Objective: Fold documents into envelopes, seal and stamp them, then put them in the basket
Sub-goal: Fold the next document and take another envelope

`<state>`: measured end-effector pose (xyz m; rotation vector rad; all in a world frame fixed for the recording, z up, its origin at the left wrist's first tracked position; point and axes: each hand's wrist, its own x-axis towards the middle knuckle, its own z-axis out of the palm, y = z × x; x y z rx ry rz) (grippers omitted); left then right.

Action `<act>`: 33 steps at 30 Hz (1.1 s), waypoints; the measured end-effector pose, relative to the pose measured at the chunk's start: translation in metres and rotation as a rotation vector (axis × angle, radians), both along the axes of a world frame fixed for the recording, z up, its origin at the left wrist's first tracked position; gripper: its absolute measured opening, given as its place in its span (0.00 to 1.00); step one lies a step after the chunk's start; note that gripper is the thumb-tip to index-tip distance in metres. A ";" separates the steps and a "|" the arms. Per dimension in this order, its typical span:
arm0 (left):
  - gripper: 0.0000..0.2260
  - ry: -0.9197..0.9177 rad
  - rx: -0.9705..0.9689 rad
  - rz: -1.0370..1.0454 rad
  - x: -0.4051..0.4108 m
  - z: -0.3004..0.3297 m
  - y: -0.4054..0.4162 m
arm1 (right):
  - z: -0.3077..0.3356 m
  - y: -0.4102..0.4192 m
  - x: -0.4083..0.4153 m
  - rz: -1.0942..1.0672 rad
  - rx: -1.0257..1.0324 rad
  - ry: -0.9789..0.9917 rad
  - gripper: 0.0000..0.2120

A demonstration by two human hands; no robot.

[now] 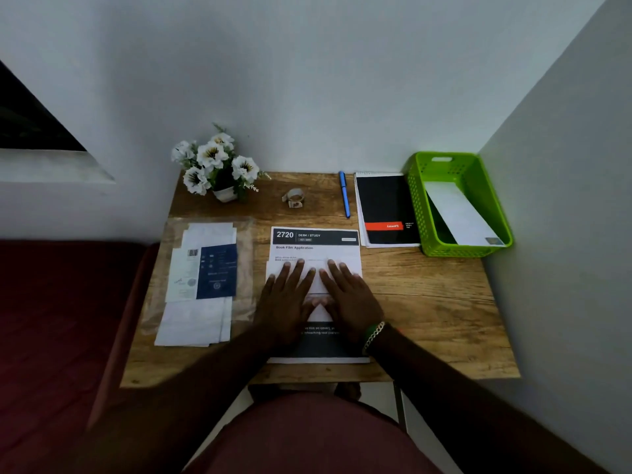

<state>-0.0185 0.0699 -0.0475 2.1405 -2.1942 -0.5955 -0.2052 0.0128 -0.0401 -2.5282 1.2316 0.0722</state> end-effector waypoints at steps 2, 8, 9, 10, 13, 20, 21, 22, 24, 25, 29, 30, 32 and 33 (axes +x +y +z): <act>0.37 -0.010 0.017 -0.019 0.004 -0.003 0.001 | -0.003 0.000 0.003 -0.002 0.042 0.094 0.33; 0.33 -0.040 0.084 -0.070 0.015 -0.003 -0.001 | -0.006 -0.008 -0.021 -0.079 -0.012 0.210 0.35; 0.32 -0.026 0.096 -0.073 0.014 -0.001 -0.003 | -0.005 -0.009 -0.027 -0.079 -0.024 0.214 0.35; 0.32 -0.009 0.105 -0.072 0.013 0.002 -0.004 | -0.005 -0.010 -0.032 -0.070 -0.029 0.218 0.36; 0.31 0.097 0.044 -0.037 0.015 0.006 0.003 | -0.005 -0.009 -0.033 -0.078 -0.023 0.207 0.35; 0.10 0.226 -0.501 0.581 0.046 0.019 0.094 | -0.001 0.005 0.009 0.033 -0.122 -0.246 0.20; 0.10 0.211 -0.531 0.715 0.054 0.018 0.108 | 0.003 0.009 0.022 0.077 -0.094 -0.330 0.17; 0.10 0.209 -0.543 0.850 0.066 0.016 0.123 | 0.006 0.014 0.038 0.132 -0.061 -0.386 0.14; 0.14 0.242 -0.528 1.023 0.083 0.009 0.142 | 0.010 0.022 0.064 0.247 -0.030 -0.413 0.10; 0.15 0.267 -0.520 1.072 0.089 0.007 0.149 | 0.011 0.025 0.077 0.309 -0.010 -0.415 0.09; 0.12 0.353 -0.521 1.251 0.101 0.007 0.155 | 0.015 0.043 0.134 0.564 0.026 -0.375 0.03; 0.14 0.378 -0.495 1.277 0.102 0.007 0.154 | 0.015 0.047 0.146 0.603 0.020 -0.344 0.03; 0.20 0.394 -0.449 1.276 0.105 0.006 0.152 | 0.014 0.050 0.160 0.611 0.002 -0.259 0.10; 0.21 0.395 -0.423 1.260 0.105 0.004 0.151 | 0.012 0.050 0.163 0.603 -0.002 -0.226 0.14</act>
